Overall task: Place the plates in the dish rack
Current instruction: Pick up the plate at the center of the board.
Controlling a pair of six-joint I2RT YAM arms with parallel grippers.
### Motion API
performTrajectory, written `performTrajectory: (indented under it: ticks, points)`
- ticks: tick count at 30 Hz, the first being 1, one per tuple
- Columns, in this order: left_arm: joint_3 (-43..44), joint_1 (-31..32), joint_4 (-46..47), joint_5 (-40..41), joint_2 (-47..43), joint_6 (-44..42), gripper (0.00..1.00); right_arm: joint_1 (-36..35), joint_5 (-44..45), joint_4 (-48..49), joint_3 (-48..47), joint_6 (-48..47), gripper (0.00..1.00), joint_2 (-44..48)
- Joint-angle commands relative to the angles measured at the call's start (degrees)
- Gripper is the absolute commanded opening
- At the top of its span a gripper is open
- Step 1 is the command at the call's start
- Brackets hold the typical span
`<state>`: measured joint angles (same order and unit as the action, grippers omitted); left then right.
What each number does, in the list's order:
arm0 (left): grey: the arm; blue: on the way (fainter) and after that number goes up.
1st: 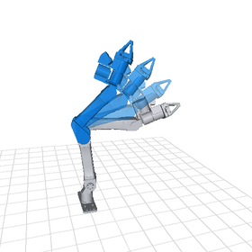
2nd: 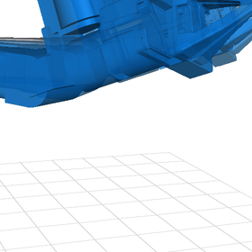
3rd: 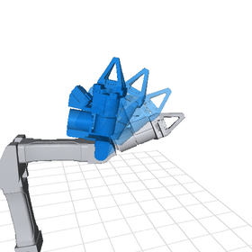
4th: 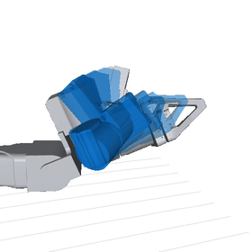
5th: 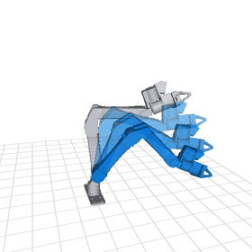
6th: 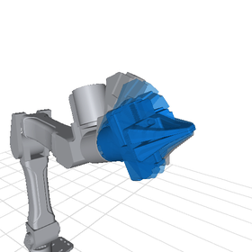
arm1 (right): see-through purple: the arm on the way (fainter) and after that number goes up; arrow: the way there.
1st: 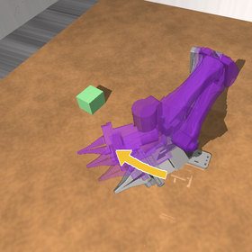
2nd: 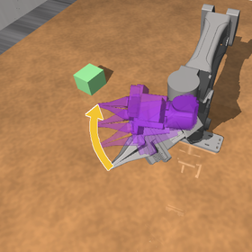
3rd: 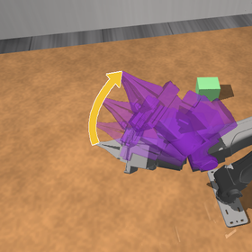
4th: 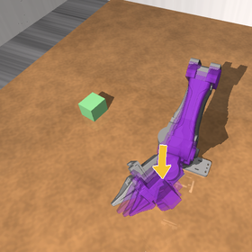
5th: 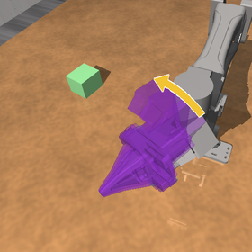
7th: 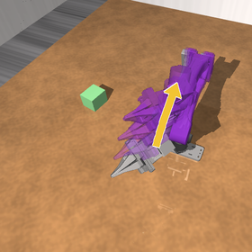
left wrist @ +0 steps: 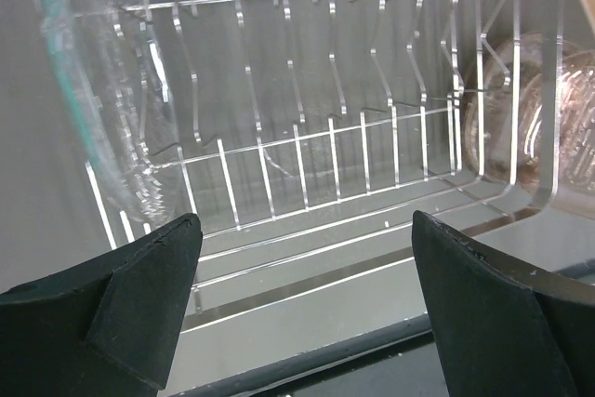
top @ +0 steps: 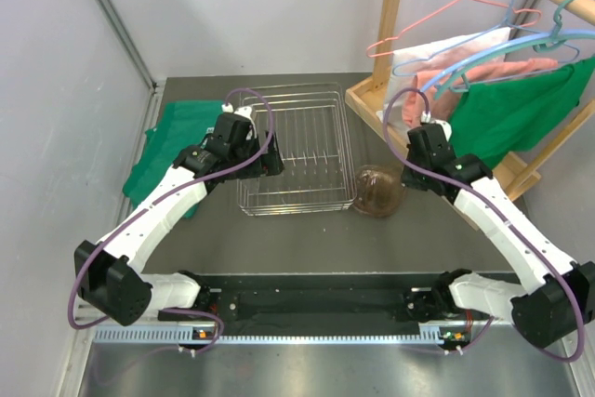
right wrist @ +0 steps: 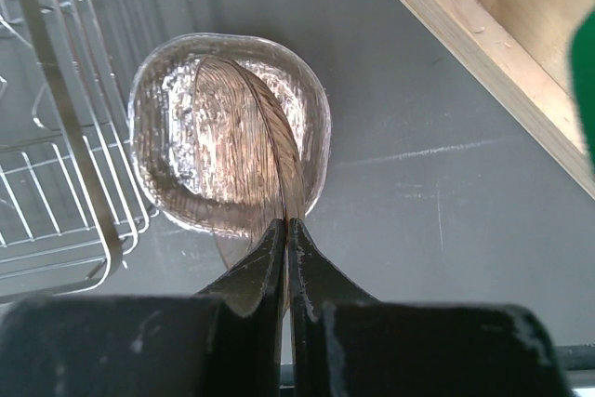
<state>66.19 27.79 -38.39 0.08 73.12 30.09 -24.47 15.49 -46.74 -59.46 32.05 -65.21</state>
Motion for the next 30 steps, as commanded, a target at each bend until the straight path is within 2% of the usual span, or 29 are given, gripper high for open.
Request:
performTrajectory:
  ticks: [1,10,16,30]
  points:
    - [1.48,-0.28,4.64,-3.76,-1.58,0.5,0.99,0.21,0.16,0.86,0.22,1.61,0.0,4.03]
    - [0.87,-0.28,5.34,-5.0,-1.93,0.68,0.99,0.12,0.86,1.65,5.58,2.75,0.0,3.68]
    - [1.04,-0.28,5.35,-5.0,-1.84,0.41,0.99,0.12,3.14,-1.68,4.36,3.54,0.0,9.39]
    - [1.13,-0.28,5.78,-6.23,-1.76,0.15,0.99,0.21,2.27,-4.67,2.6,3.72,0.0,11.6]
